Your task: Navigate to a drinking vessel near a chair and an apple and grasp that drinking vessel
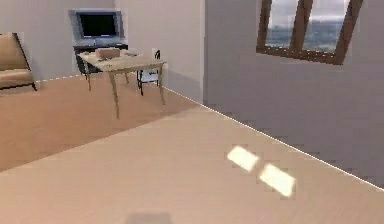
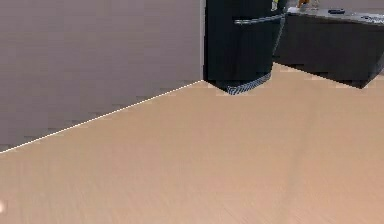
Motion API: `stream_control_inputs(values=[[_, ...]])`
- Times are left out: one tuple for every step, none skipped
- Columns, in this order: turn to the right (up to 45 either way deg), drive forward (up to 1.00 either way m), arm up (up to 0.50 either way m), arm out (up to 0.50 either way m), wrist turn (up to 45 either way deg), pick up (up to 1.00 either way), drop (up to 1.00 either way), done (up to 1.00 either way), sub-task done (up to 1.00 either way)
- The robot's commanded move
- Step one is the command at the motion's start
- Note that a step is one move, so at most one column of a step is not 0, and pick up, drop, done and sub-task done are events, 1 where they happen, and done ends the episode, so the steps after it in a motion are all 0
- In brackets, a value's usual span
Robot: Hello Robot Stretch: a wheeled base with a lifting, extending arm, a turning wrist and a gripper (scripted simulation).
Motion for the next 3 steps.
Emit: stream_control_inputs(values=[[-3.0,0.0,0.0,0.0,0.0,0.0,0.0,0.0,0.0],[0.0,0.2,0.0,0.0,0.0,0.0,0.0,0.0,0.0],[-33.0,0.0,0.0,0.0,0.0,0.0,0.0,0.0,0.0]])
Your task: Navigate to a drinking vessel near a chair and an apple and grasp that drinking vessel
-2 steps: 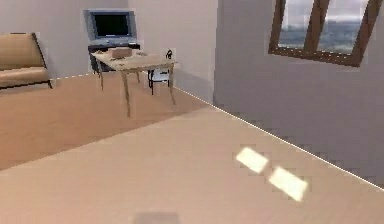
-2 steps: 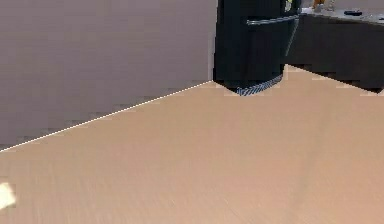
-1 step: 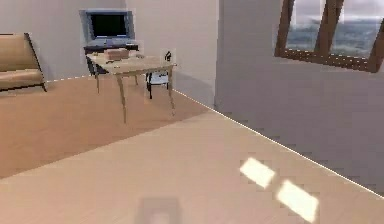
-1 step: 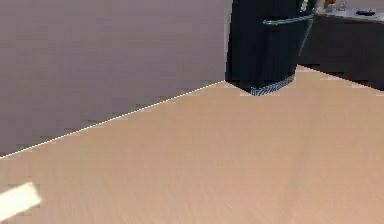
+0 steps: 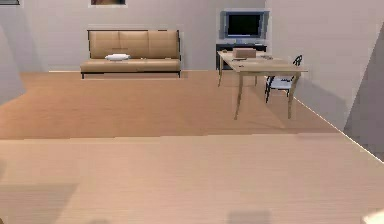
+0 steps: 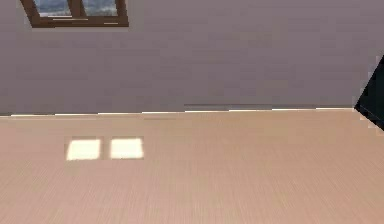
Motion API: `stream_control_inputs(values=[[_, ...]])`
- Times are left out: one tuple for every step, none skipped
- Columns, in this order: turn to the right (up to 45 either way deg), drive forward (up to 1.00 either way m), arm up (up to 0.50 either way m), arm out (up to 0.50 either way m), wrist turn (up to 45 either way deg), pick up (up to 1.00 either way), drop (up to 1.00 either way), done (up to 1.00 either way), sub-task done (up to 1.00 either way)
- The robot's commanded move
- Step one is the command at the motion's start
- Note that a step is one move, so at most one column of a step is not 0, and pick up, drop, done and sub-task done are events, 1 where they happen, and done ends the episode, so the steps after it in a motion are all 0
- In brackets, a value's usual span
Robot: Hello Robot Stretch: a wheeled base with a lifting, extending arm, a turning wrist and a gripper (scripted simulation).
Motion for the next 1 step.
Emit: stream_control_inputs(values=[[0.0,0.3,0.0,0.0,0.0,0.0,0.0,0.0,0.0]])
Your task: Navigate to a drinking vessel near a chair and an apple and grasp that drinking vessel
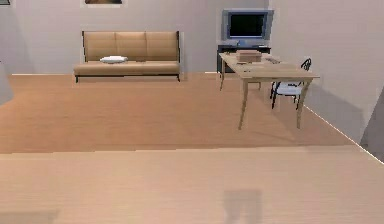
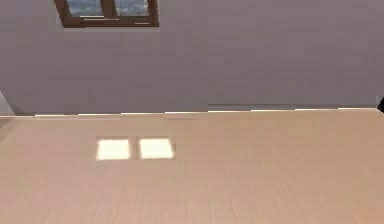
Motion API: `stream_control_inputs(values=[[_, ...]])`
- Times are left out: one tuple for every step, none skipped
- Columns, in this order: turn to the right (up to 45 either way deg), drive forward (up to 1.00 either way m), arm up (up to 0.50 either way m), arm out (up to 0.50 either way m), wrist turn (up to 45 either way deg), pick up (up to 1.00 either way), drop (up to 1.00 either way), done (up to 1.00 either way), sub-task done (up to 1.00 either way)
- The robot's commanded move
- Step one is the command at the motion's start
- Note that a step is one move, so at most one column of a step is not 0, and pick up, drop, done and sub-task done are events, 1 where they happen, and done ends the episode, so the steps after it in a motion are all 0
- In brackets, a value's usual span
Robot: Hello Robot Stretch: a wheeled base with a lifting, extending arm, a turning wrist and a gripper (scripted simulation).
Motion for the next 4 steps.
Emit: stream_control_inputs(values=[[-45.0,0.0,0.0,0.0,0.0,0.0,0.0,0.0,0.0],[42.0,0.0,0.0,0.0,0.0,0.0,0.0,0.0,0.0],[0.0,0.5,0.0,0.0,0.0,0.0,0.0,0.0,0.0],[-45.0,0.0,0.0,0.0,0.0,0.0,0.0,0.0,0.0]])
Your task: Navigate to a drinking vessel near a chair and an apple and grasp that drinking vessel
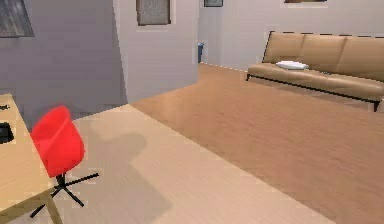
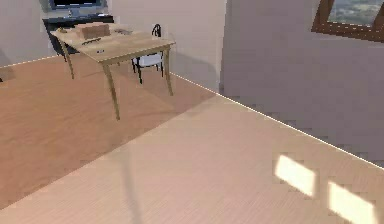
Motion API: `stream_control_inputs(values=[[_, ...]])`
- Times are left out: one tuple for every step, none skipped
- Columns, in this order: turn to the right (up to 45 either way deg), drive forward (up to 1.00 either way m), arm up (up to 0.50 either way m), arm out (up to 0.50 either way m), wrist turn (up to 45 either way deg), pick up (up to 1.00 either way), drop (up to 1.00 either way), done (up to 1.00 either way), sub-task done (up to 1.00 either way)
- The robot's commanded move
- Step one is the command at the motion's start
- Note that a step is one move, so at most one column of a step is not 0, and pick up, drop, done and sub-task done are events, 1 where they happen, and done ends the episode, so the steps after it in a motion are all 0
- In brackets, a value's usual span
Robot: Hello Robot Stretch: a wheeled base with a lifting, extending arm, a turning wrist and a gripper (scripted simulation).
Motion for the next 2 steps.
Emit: stream_control_inputs(values=[[-6.0,0.0,0.0,0.0,0.0,0.0,0.0,0.0,0.0],[0.0,0.65,0.0,0.0,0.0,0.0,0.0,0.0,0.0]])
